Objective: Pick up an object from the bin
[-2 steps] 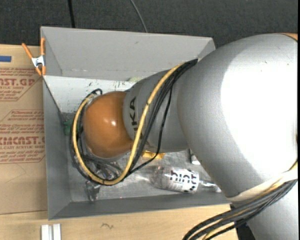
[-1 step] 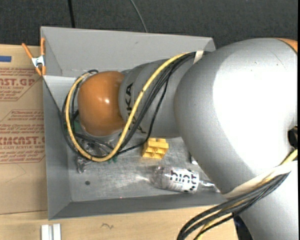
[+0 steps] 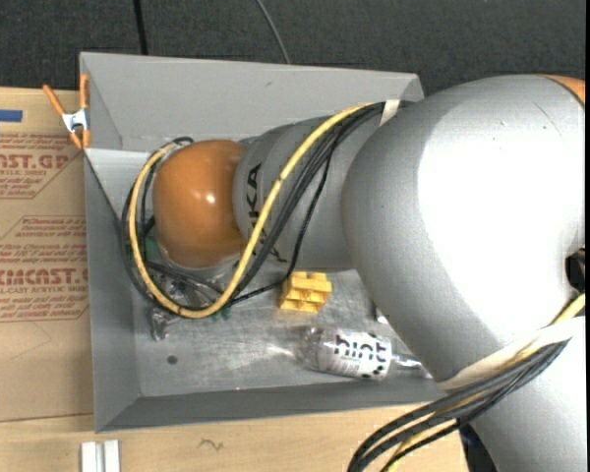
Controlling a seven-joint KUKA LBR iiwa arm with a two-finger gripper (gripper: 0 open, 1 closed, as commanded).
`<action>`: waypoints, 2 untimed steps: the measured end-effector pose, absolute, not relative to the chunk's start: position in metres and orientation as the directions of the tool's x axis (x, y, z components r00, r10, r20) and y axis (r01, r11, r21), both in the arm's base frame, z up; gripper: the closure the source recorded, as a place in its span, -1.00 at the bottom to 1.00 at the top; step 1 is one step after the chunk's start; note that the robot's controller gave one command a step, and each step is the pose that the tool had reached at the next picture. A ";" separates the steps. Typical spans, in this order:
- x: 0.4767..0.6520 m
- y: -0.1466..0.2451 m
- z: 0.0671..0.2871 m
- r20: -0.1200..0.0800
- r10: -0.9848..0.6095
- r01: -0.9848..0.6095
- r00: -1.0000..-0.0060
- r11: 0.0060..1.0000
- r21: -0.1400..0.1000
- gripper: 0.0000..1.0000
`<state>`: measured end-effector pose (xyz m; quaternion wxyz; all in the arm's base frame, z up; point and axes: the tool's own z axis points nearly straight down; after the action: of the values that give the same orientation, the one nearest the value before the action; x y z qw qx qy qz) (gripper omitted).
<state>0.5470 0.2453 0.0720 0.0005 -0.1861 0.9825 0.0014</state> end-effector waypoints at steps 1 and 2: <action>0.528 0.235 0.073 -0.015 -0.273 -0.273 -0.962 0.962 0.005 1.00; 0.514 0.201 0.074 -0.013 -0.256 -0.256 -0.967 0.967 0.008 1.00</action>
Offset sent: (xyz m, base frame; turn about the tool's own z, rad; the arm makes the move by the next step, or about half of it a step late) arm -0.0378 -0.0676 -0.0020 0.0808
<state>0.5138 0.2010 0.0737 0.0062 -0.1289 0.9916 0.0047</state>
